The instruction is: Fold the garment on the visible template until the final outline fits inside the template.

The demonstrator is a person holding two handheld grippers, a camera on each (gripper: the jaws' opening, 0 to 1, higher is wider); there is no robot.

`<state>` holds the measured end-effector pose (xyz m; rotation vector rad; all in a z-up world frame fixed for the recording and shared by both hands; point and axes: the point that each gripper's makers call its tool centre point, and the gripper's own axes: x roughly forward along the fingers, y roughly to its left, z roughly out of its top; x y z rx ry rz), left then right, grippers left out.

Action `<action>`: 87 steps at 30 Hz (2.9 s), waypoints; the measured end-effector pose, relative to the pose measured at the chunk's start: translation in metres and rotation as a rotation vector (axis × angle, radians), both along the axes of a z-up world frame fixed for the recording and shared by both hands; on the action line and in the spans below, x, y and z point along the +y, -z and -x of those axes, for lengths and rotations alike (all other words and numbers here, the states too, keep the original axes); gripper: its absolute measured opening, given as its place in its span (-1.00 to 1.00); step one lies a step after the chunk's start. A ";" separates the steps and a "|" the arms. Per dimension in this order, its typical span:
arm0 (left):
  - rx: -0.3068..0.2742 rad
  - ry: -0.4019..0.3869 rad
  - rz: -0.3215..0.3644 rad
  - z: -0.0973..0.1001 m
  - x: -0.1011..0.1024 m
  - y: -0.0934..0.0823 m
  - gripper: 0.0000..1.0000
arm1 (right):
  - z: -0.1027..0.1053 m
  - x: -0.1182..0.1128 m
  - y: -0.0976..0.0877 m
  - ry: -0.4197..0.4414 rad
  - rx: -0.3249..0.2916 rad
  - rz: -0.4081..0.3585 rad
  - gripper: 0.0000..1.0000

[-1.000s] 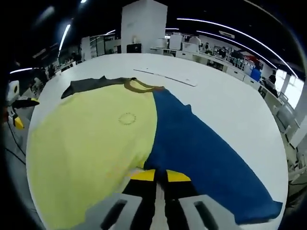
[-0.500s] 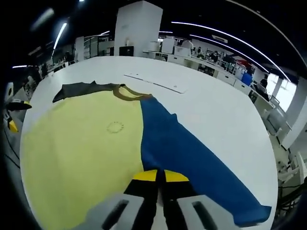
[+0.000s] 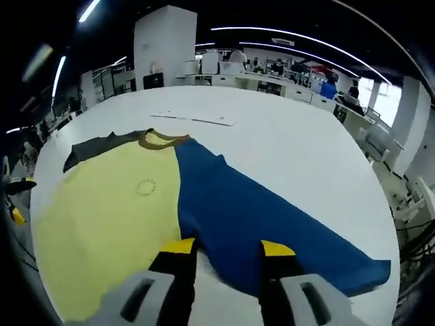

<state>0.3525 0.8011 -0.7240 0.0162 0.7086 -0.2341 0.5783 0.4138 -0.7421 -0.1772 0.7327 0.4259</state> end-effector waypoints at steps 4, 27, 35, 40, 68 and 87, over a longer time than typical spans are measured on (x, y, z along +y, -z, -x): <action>-0.008 0.005 -0.002 -0.002 -0.001 -0.002 0.88 | -0.001 -0.021 -0.006 0.047 0.003 -0.014 -0.08; -0.061 0.012 -0.002 -0.006 -0.003 -0.013 0.92 | 0.010 -0.146 0.006 0.404 0.098 -0.015 0.01; -0.080 -0.006 -0.026 -0.007 0.002 -0.018 0.79 | 0.015 -0.152 0.016 0.491 0.143 -0.060 -0.31; -0.076 -0.010 -0.029 -0.007 0.003 -0.017 0.77 | 0.015 -0.149 0.019 0.515 0.153 -0.087 -0.71; -0.087 -0.021 -0.023 -0.005 0.005 -0.020 0.84 | 0.001 -0.139 -0.021 0.505 0.072 -0.114 -1.00; -0.063 0.046 -0.019 -0.002 -0.009 -0.023 0.93 | -0.023 -0.106 -0.055 0.371 0.008 -0.102 -1.00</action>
